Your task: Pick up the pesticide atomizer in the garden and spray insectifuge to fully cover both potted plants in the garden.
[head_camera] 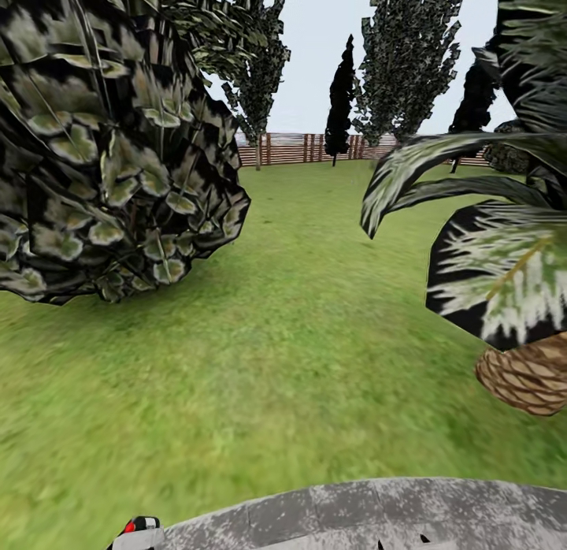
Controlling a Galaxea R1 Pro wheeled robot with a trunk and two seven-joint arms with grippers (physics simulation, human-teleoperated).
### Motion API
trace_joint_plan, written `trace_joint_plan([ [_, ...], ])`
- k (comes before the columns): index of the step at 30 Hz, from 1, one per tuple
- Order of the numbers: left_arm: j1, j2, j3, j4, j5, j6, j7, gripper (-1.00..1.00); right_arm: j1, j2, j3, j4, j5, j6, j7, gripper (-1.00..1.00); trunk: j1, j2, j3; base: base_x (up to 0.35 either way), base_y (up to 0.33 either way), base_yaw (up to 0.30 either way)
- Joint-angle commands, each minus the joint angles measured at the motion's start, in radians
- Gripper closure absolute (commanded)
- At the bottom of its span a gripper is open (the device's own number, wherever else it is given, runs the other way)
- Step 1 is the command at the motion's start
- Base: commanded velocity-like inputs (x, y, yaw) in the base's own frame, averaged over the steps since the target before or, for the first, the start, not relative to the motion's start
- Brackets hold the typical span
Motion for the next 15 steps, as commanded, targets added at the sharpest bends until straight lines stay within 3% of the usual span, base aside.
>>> trace_joint_plan([
  [1,-0.001,-0.001,0.009,0.001,-0.01,-0.004,-0.005,1.0,-0.001,-0.001,0.004,0.001,0.0,-0.003,-0.002,-1.0,0.0,0.0,-0.001,0.311,0.12,0.0],
  [15,-0.001,-0.001,0.009,0.001,-0.01,-0.004,-0.005,1.0,-0.001,-0.001,0.002,0.0,-0.006,-0.003,-0.004,-1.0,0.0,0.0,-0.001,0.334,0.02,0.0],
])
